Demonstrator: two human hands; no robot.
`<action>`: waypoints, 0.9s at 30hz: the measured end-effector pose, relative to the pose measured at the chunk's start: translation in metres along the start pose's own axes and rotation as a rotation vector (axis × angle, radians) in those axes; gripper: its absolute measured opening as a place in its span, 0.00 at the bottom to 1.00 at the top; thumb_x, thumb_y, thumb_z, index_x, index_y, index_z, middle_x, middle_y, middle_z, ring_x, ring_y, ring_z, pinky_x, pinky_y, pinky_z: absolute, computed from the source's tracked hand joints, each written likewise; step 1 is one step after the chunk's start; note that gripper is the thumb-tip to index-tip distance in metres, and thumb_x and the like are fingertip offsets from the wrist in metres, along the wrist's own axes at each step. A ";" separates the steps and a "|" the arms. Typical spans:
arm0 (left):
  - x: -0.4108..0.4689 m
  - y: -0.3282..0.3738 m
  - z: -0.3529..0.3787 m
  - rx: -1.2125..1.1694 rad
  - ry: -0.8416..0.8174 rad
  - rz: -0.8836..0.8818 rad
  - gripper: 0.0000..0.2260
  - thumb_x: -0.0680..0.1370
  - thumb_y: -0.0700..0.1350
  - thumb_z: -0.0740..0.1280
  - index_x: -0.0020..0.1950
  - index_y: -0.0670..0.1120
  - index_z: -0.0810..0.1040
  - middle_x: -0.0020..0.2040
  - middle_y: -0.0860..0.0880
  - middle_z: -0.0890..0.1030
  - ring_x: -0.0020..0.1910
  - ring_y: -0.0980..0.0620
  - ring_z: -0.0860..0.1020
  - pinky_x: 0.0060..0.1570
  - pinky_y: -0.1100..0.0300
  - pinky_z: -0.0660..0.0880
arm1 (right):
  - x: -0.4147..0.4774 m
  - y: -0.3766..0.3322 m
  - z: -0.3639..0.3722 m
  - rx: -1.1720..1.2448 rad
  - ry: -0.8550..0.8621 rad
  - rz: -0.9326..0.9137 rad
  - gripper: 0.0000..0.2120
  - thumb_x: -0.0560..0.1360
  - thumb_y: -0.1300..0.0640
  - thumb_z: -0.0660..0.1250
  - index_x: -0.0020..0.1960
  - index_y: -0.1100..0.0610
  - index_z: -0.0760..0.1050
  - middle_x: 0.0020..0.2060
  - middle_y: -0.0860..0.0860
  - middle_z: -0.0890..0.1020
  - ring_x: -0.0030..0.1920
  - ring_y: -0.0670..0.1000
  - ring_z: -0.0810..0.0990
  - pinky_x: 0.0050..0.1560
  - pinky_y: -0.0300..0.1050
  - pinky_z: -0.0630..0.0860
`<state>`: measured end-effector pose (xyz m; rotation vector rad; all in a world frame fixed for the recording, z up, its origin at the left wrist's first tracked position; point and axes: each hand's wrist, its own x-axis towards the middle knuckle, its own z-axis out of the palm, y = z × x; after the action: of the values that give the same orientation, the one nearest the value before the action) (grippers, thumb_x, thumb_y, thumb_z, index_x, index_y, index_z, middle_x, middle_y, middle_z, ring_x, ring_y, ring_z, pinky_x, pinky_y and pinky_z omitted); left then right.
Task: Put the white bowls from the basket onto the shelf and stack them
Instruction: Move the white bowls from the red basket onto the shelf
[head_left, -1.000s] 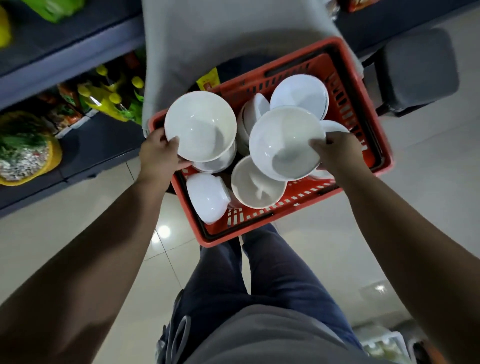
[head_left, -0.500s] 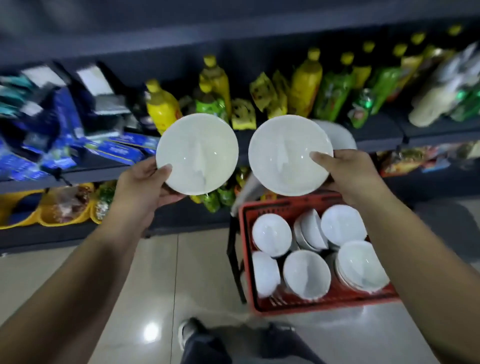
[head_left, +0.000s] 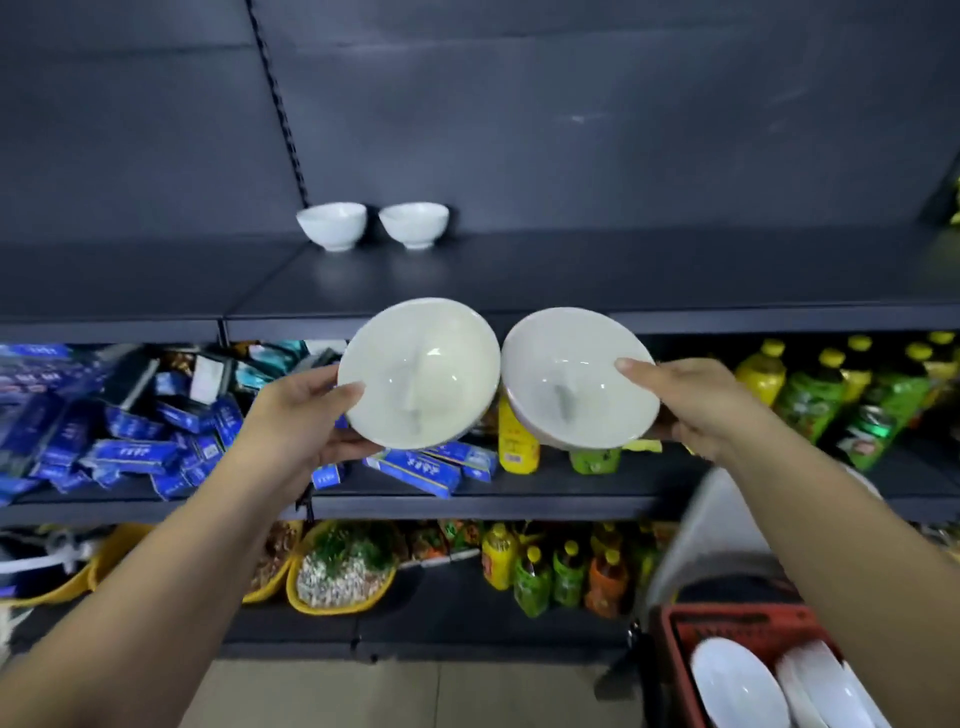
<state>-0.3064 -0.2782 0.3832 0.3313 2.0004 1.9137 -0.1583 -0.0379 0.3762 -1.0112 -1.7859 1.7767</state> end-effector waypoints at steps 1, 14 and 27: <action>0.004 0.005 -0.005 -0.001 -0.011 0.003 0.08 0.80 0.36 0.58 0.55 0.43 0.74 0.50 0.42 0.76 0.22 0.54 0.79 0.23 0.63 0.77 | 0.002 -0.005 0.005 -0.003 -0.001 -0.001 0.10 0.74 0.56 0.67 0.45 0.63 0.73 0.43 0.58 0.79 0.39 0.54 0.78 0.32 0.46 0.79; 0.133 0.036 0.047 -0.033 -0.139 0.042 0.11 0.79 0.36 0.60 0.61 0.41 0.74 0.50 0.42 0.77 0.26 0.50 0.81 0.24 0.62 0.77 | 0.104 -0.067 -0.006 -0.002 0.102 -0.039 0.13 0.75 0.54 0.67 0.50 0.64 0.73 0.46 0.60 0.79 0.38 0.53 0.79 0.25 0.44 0.79; 0.331 0.059 0.159 -0.012 -0.108 -0.044 0.12 0.78 0.37 0.62 0.62 0.40 0.73 0.58 0.42 0.77 0.39 0.42 0.79 0.26 0.60 0.80 | 0.313 -0.109 -0.046 -0.057 0.140 0.006 0.13 0.75 0.54 0.66 0.49 0.65 0.74 0.44 0.58 0.79 0.38 0.52 0.78 0.32 0.45 0.75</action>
<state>-0.5478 0.0035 0.4082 0.3754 1.9101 1.8405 -0.3475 0.2335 0.4265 -1.1355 -1.7576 1.6239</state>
